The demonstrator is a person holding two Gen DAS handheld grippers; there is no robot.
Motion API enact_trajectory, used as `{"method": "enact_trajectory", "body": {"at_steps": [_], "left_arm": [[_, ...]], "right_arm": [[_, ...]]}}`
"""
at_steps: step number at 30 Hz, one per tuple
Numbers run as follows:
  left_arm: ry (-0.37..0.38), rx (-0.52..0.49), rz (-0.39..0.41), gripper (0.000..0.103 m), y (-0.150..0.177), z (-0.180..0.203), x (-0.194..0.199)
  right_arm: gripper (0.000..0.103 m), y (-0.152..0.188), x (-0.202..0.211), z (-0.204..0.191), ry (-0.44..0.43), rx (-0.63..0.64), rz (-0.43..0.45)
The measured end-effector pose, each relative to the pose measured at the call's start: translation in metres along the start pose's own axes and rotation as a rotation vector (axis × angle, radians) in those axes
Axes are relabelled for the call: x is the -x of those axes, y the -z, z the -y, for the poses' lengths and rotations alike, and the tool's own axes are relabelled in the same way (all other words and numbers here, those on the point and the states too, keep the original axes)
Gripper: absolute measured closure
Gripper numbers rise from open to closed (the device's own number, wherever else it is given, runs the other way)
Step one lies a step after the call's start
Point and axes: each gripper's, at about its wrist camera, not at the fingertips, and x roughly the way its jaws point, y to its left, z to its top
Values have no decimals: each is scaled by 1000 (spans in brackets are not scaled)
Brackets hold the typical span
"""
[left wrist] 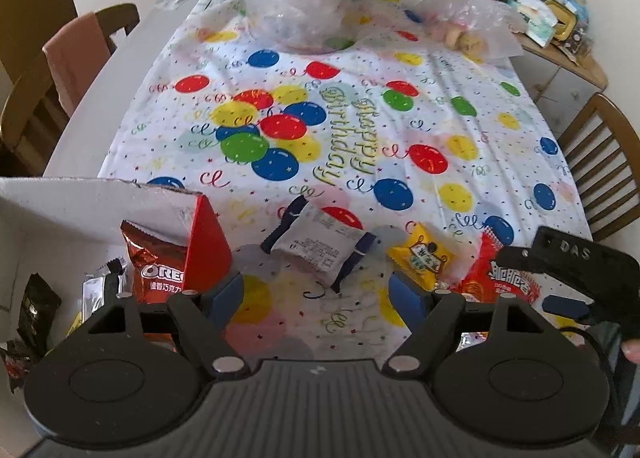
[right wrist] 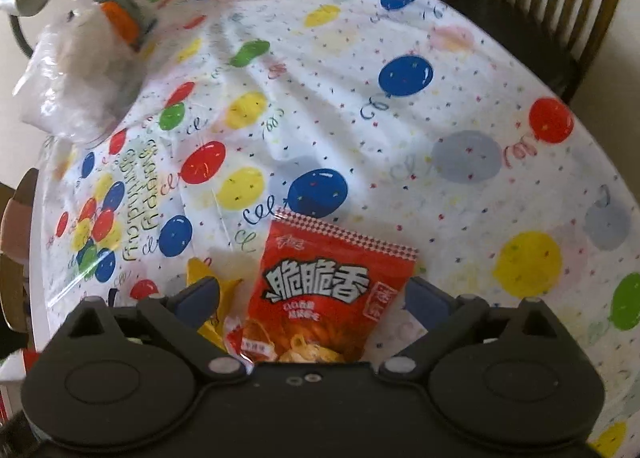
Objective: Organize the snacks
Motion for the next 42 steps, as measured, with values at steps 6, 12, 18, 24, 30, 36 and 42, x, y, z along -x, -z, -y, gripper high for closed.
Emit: {"method": "enact_trajectory", "body": {"at_steps": [6, 12, 18, 24, 30, 36, 42], "left_arm": [[4, -16, -20, 24, -2, 5, -9], [29, -113, -21, 24, -1, 21, -15], [50, -306, 5, 24, 3, 51, -21], [51, -454, 7, 24, 5, 77, -39], [82, -530, -42, 24, -3, 100, -67], [90, -516, -99, 25, -15, 108, -98], [94, -495, -150, 41, -21, 108, -119]], "right_arm": [[4, -2, -17, -15, 79, 45, -6], [9, 1, -27, -22, 153, 142, -19], [20, 9, -27, -19, 159, 227, -33], [29, 13, -15, -4, 127, 302, -14], [29, 9, 2, 22, 78, 298, 1], [29, 11, 14, 36, 22, 261, -4], [29, 14, 20, 39, -7, 259, 6]]}}
